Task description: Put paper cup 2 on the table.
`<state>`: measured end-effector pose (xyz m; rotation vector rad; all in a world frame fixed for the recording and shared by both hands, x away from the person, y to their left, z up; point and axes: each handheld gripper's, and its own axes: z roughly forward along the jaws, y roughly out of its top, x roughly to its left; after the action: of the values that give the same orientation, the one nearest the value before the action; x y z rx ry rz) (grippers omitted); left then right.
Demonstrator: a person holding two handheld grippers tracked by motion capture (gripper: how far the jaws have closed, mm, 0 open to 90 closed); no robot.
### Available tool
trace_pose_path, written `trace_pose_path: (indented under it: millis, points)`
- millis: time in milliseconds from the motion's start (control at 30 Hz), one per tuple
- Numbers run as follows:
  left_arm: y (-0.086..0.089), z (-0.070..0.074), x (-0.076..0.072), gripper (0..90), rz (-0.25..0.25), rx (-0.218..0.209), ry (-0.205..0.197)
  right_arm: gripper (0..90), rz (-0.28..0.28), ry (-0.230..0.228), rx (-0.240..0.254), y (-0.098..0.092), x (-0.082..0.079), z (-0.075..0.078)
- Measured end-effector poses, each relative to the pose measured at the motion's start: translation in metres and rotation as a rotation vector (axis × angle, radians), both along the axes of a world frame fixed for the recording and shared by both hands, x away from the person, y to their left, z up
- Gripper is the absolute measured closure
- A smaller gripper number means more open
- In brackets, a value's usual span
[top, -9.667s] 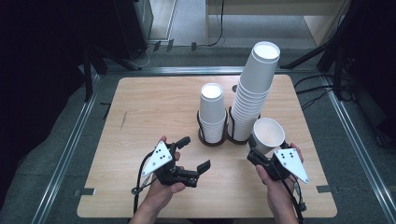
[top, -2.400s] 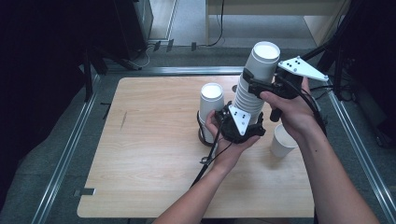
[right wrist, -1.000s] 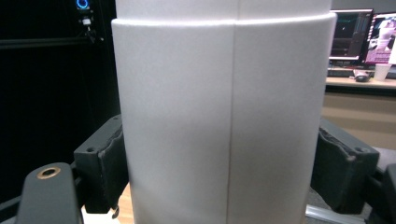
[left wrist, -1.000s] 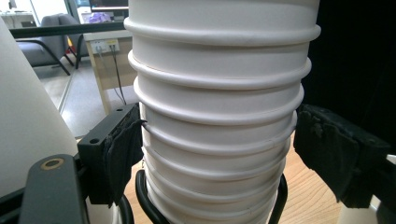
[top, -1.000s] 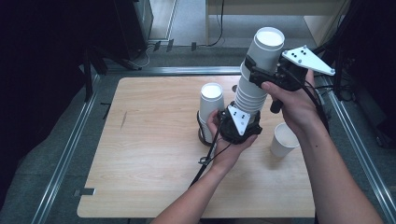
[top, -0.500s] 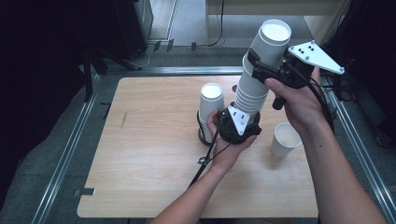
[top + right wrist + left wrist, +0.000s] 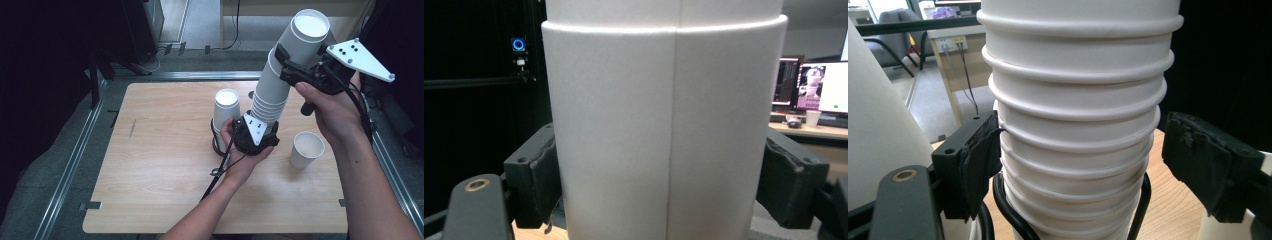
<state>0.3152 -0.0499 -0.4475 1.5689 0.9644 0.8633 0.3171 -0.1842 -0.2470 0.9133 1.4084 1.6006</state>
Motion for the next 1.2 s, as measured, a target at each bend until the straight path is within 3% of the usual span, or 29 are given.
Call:
trace_pose_path:
  millis: [433, 733, 1200]
  points:
    - [0.008, 0.008, -0.018, 11.7, -0.061, -0.001, -0.030, 17.7, -0.024, -0.057, -0.017, -0.016, -0.026, 0.007]
    - [0.017, 0.015, -0.034, 9.0, -0.119, -0.019, -0.024, 17.6, -0.035, -0.077, -0.014, -0.025, -0.041, 0.006]
    - [0.055, 0.031, -0.064, 8.0, -0.165, -0.082, -0.018, 17.6, -0.043, -0.042, -0.014, -0.032, -0.063, -0.023]
